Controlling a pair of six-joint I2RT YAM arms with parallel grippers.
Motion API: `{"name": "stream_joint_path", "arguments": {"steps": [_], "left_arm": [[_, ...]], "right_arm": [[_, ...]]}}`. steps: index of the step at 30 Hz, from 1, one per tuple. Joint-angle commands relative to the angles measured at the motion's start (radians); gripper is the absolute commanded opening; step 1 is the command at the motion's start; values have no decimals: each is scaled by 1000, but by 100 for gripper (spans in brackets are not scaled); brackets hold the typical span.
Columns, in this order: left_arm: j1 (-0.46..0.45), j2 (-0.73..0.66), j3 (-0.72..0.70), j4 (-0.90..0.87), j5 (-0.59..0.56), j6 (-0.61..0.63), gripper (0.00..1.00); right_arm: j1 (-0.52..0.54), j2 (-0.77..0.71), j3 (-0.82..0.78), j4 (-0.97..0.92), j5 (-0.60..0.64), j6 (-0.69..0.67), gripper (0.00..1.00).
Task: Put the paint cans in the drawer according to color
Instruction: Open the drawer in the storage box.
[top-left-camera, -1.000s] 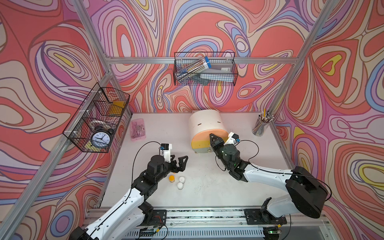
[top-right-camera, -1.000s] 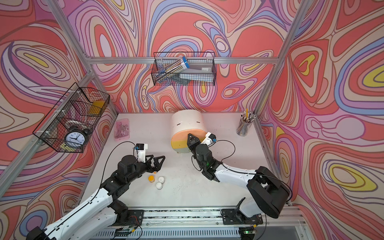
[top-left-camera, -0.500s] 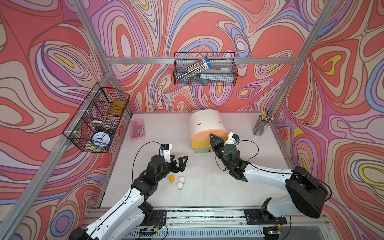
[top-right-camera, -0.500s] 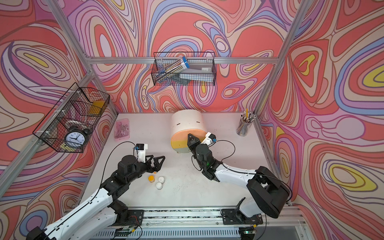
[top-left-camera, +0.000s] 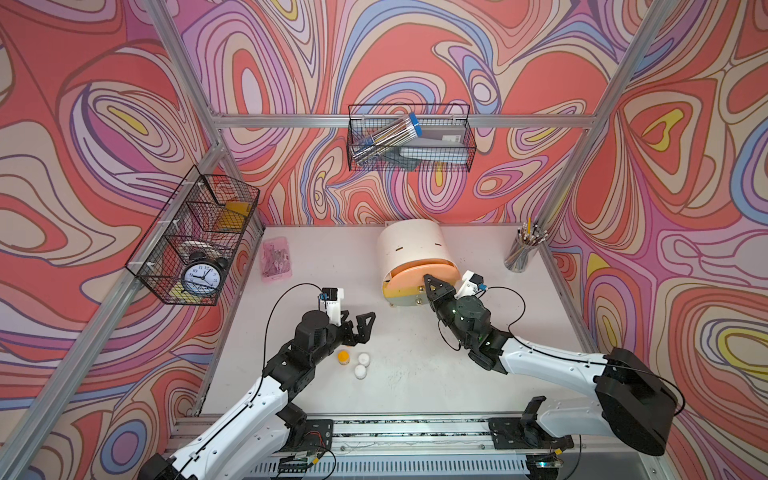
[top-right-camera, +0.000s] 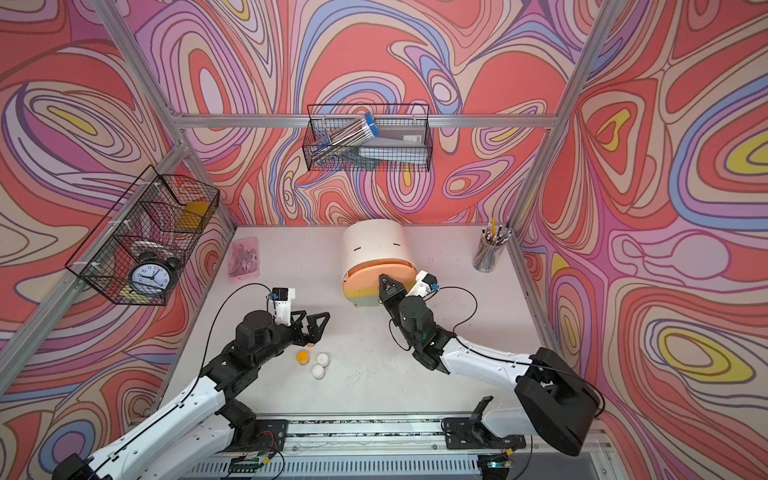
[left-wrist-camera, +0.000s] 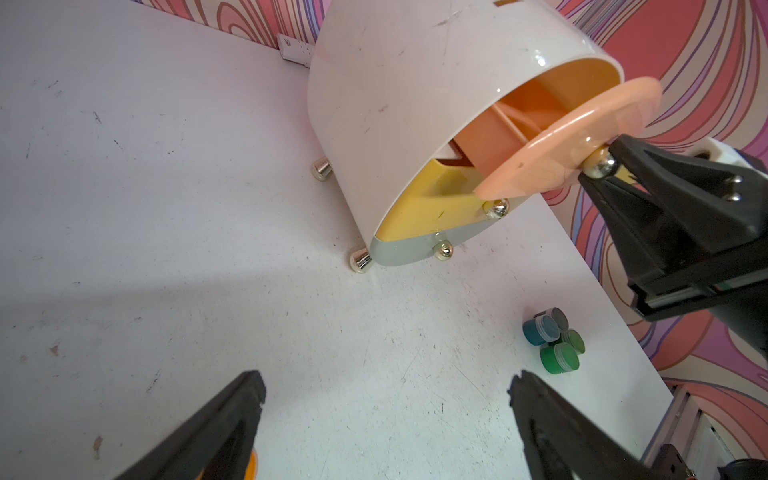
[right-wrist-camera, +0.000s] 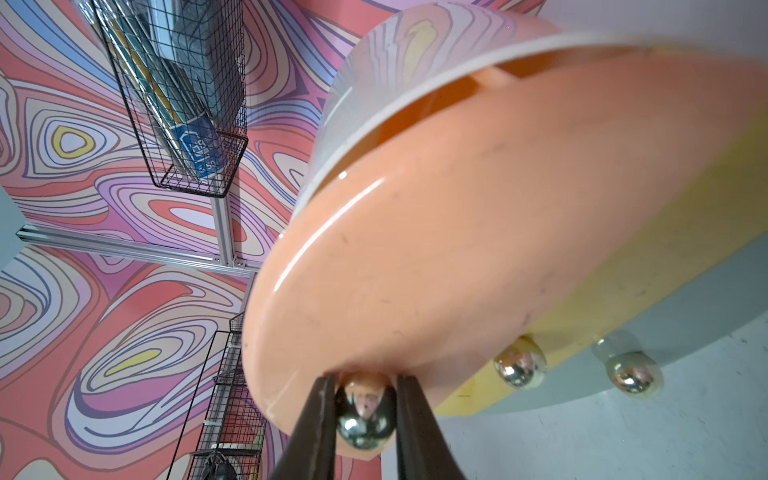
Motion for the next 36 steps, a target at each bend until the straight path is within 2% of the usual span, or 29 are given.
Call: {"name": "stream_joint_path", "arguments": {"steps": [1,11,23,28,32,36], "left_arm": [[-5,-17,10,-12,-14,22,99],[-5,-16,10,-15,-32,25,99],[-5,-27,7,-26,-51,19,99],[-5,-27,6,-33,-61,9,99],[-5,-31,11,-47,-71,-8,99],[-5,-31,38,-102,-90,-29,99]], "right_arm": [[31,-63,-10,-40,14,-10,12],[99,-170,-73,-132,56,-7,11],[141,-203,-82,-196,76,-2,12],[141,-217,-90,-235,79,3,21],[141,-240,-71,-327,70,-28,39],[141,-283,-36,-478,57,-111,49]]}}
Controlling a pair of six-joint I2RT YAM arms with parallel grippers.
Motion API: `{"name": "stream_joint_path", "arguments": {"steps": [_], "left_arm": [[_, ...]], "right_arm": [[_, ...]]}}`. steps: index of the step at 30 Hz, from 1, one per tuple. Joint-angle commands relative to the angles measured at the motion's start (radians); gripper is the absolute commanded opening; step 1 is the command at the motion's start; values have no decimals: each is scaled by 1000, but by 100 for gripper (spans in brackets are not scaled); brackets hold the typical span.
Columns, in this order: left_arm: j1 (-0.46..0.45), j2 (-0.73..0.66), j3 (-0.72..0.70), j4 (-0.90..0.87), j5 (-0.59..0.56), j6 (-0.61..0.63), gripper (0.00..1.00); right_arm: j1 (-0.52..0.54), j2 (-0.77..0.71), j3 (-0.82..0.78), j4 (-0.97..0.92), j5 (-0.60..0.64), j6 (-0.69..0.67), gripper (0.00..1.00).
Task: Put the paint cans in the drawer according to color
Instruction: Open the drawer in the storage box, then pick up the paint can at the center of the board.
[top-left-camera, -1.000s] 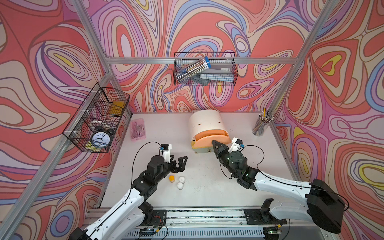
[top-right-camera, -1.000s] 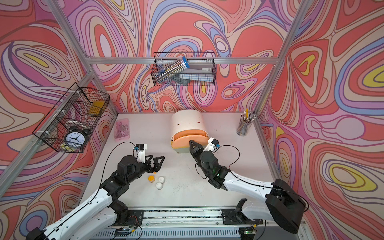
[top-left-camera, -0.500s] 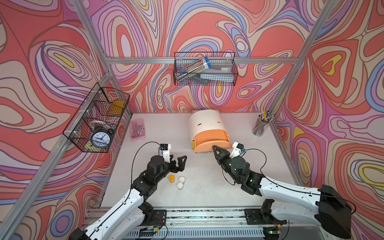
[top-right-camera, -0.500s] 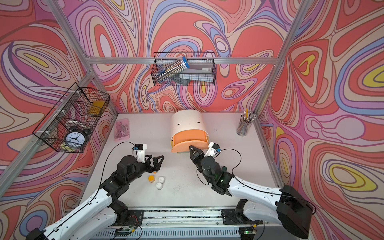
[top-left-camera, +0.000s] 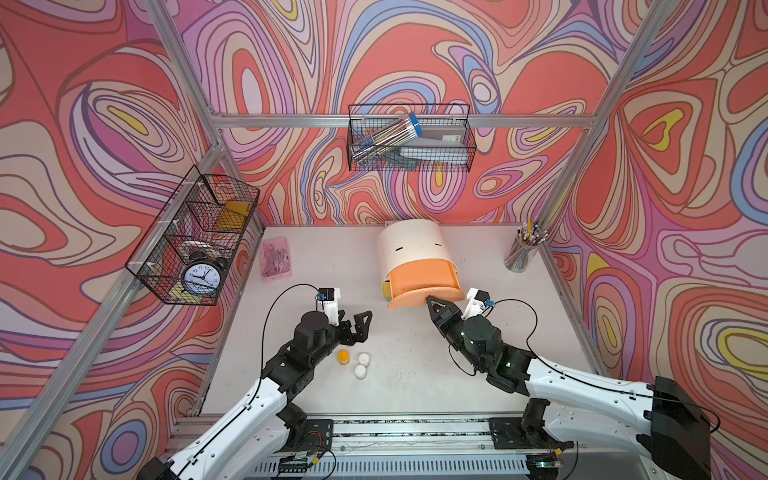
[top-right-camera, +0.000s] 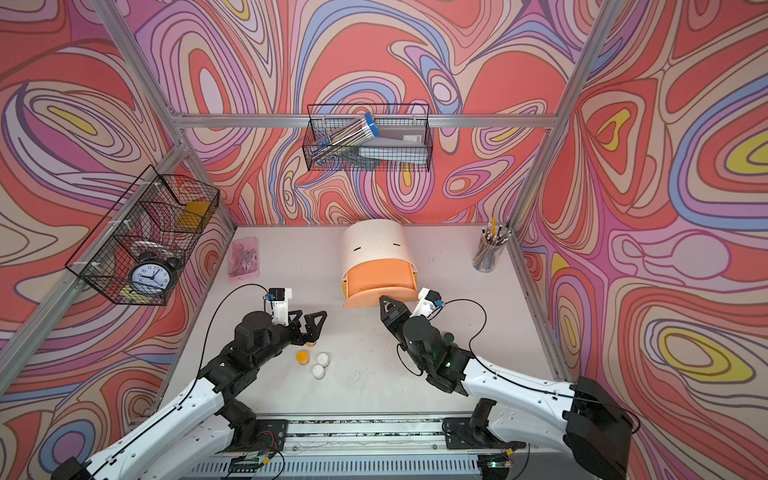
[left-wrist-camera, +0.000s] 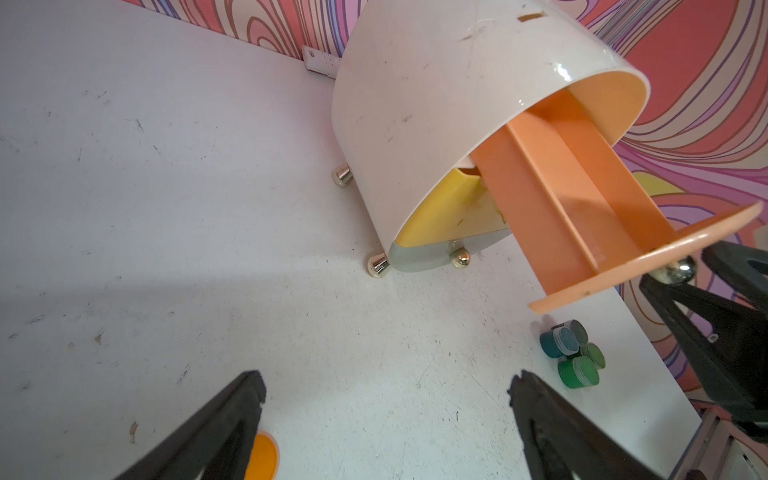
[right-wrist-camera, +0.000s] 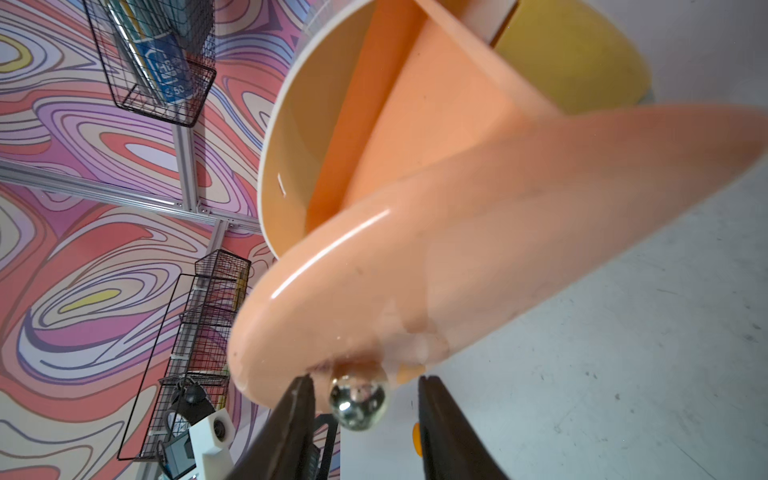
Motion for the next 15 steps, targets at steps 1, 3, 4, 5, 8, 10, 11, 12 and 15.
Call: {"name": "stream_joint_path", "arguments": {"steps": [1,3,4,5,8,10,11,12,15], "left_arm": [[-7,-12,41,-82,-37,-28,99],[-7,-10,52,-140,-66,-53,99],[-8,-9,60,-182,-79,-63,98],[-9,-7,72,-224,-91,-74,97],[-11,-2,123,-382,-117,-112,92],[-14,-2,159,-488,-131,-129,89],[-14,0,175,-547,-134,-135,87],[-14,-3,188,-601,-141,-140,85],[-15,-6,216,-755,-158,-159,84]], "right_arm": [[7,-42,50,-189,-4,-102,51],[6,-65,64,-261,-19,-164,56],[7,-76,69,-291,-30,-205,58],[7,-88,77,-322,-43,-247,60],[7,-101,126,-424,-86,-422,67],[7,-93,175,-503,-119,-539,70],[6,-86,199,-539,-133,-591,72],[5,-78,219,-578,-141,-638,74],[6,-45,265,-660,-157,-751,79]]}}
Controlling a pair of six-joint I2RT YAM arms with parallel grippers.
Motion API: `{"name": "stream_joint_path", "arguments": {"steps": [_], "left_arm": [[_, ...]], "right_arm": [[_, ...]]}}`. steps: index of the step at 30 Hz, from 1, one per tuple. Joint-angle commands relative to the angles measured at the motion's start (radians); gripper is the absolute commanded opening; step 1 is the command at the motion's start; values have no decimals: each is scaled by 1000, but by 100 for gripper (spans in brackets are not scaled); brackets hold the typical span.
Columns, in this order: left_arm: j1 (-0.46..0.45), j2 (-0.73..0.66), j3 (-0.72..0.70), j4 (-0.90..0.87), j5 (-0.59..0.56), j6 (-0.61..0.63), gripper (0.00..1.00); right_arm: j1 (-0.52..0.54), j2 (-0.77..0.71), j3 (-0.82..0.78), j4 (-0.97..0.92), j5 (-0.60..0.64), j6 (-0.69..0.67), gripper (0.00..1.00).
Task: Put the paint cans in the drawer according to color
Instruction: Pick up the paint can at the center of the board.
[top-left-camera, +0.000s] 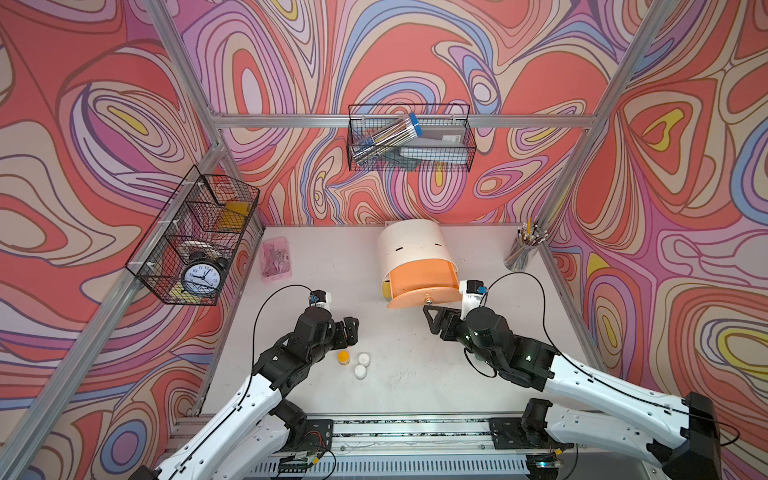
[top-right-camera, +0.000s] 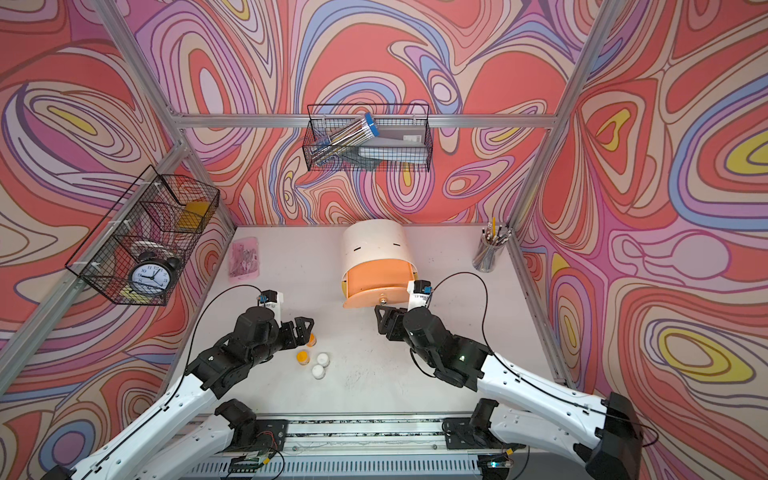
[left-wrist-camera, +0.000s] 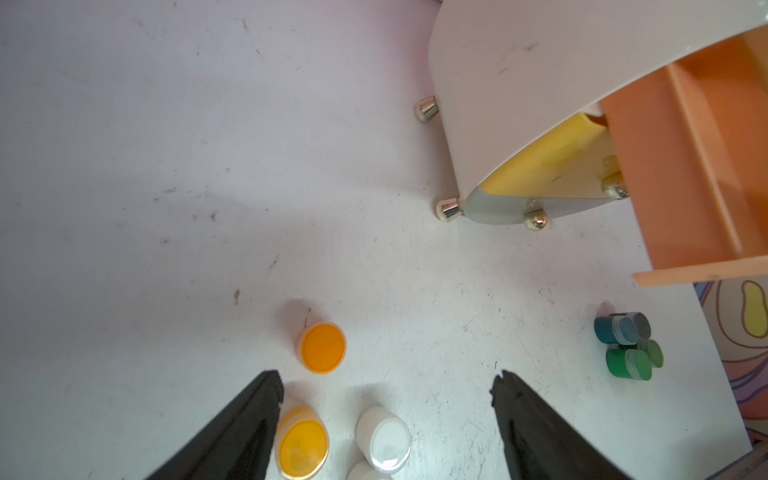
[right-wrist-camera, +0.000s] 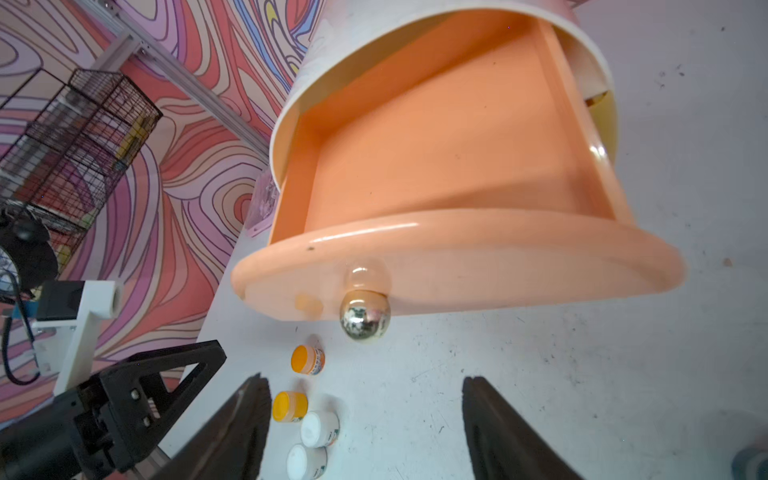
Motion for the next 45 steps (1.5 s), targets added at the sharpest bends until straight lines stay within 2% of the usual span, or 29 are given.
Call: {"name": "stream_joint_path", "arguments": {"steps": [1,2,3,4,9,14,19,23,35,42,45], "left_arm": [[-22,-7,27,-272,-49,-55,83],[-48,-3,23,-277,-56,-69,83],[-66,13,22,-287,-49,-92,82],[-68,38,21,-299,-33,-107,80],[-80,106,-12,-271,2,-139,72],[-80,127,-20,-260,-43,-158,64],[-81,183,-30,-219,-40,-156,62],[-81,226,-42,-192,-48,-161,61],[-81,350,-49,-53,-29,-150,59],[-80,428,-61,-50,-46,-153,44],[-83,416,-73,-37,-55,-164,29]], "right_arm": [[6,33,42,-171,-43,-227,80],[7,39,43,-182,-46,-251,84],[7,40,40,-189,-48,-275,97],[8,37,33,-190,-54,-300,98],[12,-72,-60,-129,-80,-392,98],[13,-238,-161,-63,-130,-450,98],[12,-341,-219,18,-328,-479,98],[12,-381,-238,56,-418,-492,98],[13,-415,-243,32,-395,-488,98],[12,-414,-243,25,-375,-487,98],[13,-418,-243,23,-372,-486,98]]}}
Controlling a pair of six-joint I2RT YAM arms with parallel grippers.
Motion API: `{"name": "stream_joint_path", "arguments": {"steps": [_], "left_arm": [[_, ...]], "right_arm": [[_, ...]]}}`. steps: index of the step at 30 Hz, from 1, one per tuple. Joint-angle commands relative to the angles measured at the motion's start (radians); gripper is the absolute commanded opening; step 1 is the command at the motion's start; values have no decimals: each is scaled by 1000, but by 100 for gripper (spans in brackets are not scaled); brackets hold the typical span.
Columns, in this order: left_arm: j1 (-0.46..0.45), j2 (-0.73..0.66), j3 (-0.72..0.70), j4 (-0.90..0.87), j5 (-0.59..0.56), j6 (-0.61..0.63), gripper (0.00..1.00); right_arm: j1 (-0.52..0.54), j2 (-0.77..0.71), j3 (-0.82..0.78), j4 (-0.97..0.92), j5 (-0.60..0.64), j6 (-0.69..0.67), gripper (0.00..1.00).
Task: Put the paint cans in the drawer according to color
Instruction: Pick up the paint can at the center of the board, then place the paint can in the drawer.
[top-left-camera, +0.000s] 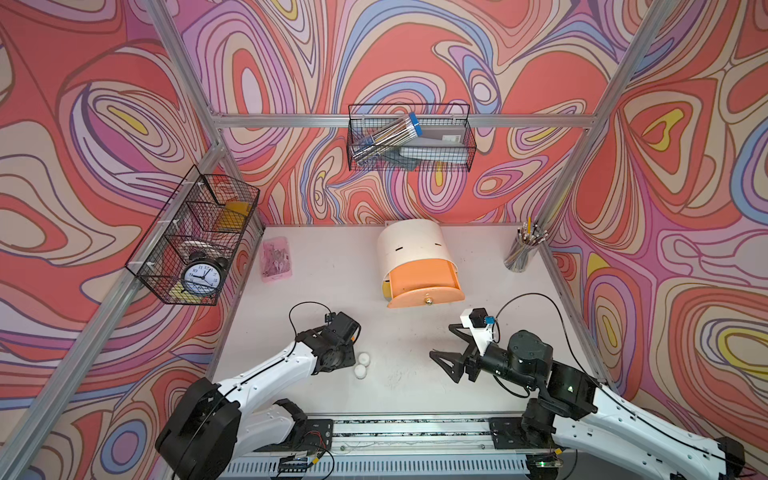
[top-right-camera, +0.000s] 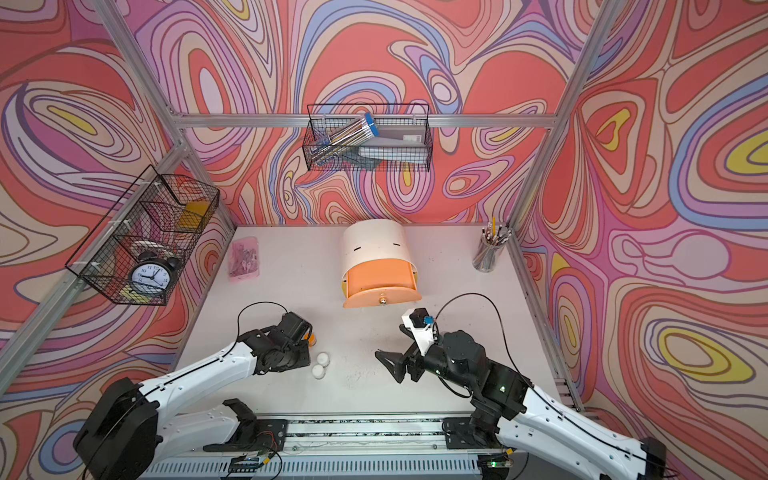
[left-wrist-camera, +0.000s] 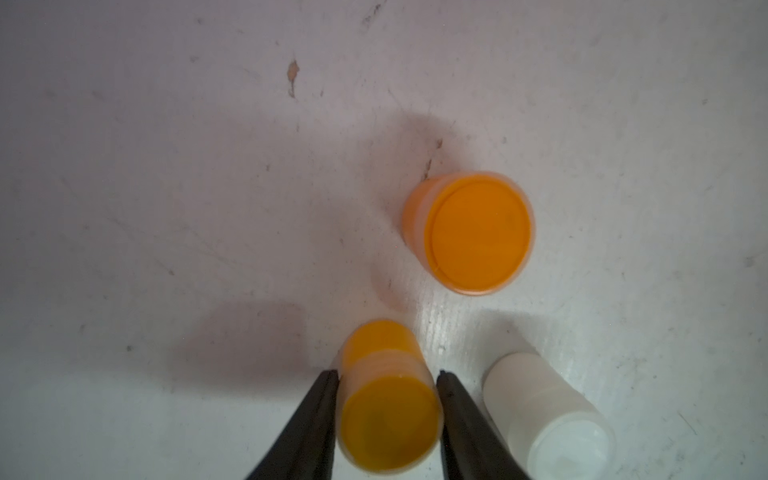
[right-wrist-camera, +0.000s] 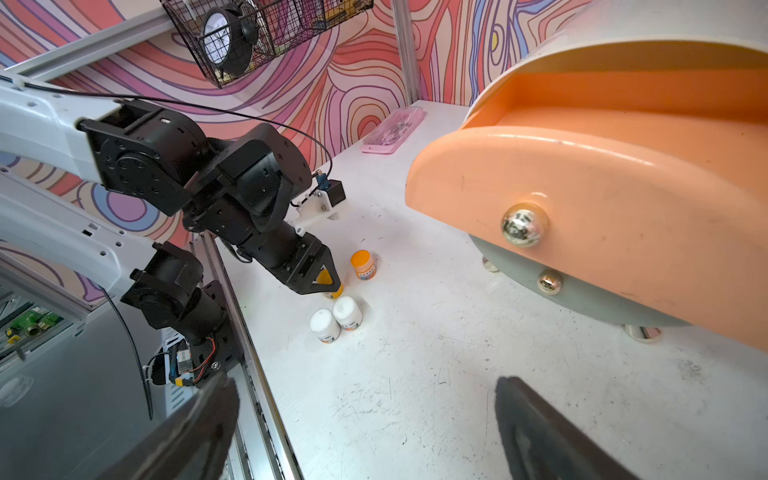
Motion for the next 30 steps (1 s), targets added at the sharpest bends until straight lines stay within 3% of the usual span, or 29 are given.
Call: {"name": "stream_joint_path", "arguments": {"steps": [1,6,11,15,20,24,30], "left_arm": [[-6,-17,-21,8,-35,-16,24],[-7,-144,73,-151,-136,17,17],[-7,-202,379,-307,-136,110,18],[-32,-46,747,-330,-60,203,18],[-99,195,1055,-341,-32,300,18],[-122,361,1193,-362,25,321,19],[-175,512,1296,-370,-1,341,20]], "right_arm": [[6,-10,-10,-2,13,-7,98],[6,-7,-11,-7,20,-4,98],[7,-22,-10,-17,42,-2,98],[7,-44,-15,-22,75,2,98],[7,-59,-14,-41,102,7,98],[6,-84,-15,-55,132,10,98],[8,-106,-22,-56,148,14,98]]}}
